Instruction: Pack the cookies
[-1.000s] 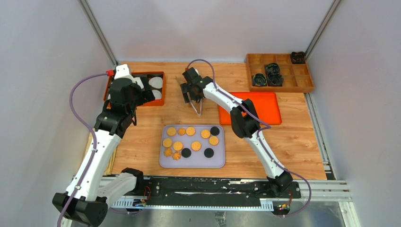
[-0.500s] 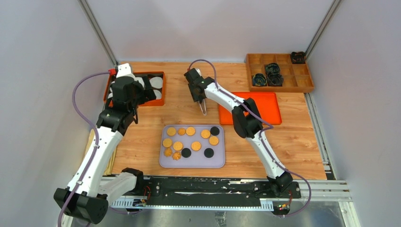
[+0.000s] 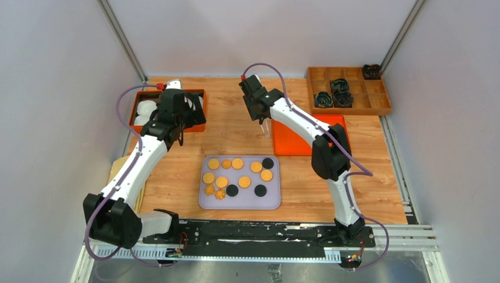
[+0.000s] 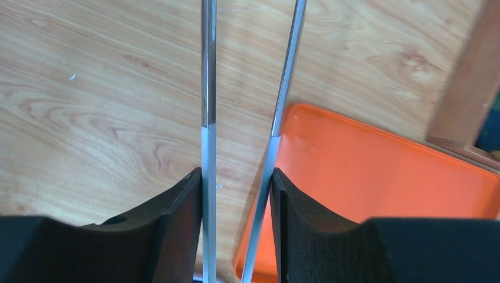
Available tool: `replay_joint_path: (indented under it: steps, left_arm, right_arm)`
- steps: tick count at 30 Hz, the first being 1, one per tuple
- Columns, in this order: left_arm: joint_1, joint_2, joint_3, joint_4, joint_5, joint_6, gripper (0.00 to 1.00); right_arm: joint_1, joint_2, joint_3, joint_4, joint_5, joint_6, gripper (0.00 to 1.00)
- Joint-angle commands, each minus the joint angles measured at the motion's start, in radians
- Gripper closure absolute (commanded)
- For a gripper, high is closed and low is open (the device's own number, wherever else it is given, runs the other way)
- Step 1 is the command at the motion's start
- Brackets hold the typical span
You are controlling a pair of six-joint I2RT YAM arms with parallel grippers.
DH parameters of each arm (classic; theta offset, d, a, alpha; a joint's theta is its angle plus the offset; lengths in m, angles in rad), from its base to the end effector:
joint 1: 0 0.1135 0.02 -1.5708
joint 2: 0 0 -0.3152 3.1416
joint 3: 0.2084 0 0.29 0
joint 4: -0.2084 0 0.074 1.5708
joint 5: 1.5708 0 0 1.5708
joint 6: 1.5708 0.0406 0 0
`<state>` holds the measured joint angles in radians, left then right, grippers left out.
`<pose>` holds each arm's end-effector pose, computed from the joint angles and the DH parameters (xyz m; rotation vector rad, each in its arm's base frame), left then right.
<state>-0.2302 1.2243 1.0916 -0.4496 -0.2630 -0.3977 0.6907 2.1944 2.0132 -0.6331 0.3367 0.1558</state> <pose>0.2913 -0.0574 0.3696 -0.3289 2.1063 -0.0864 0.4487 0.3535 0.2956 -0.4624 2.2810 0.0192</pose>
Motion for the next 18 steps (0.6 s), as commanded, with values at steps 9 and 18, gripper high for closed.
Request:
replay_joint_path:
  steps: [9, 18]
  left_arm:
    - [0.009, 0.172, 0.113, 0.038, 0.035, 0.019, 0.0]
    - [0.012, 0.275, 0.233, 0.022, 0.1, 0.01, 0.0]
  right_arm:
    - [-0.008, -0.252, -0.226, -0.035, 0.045, 0.003, 0.56]
    - [-0.009, -0.324, -0.347, -0.04, 0.093, 0.007, 0.5]
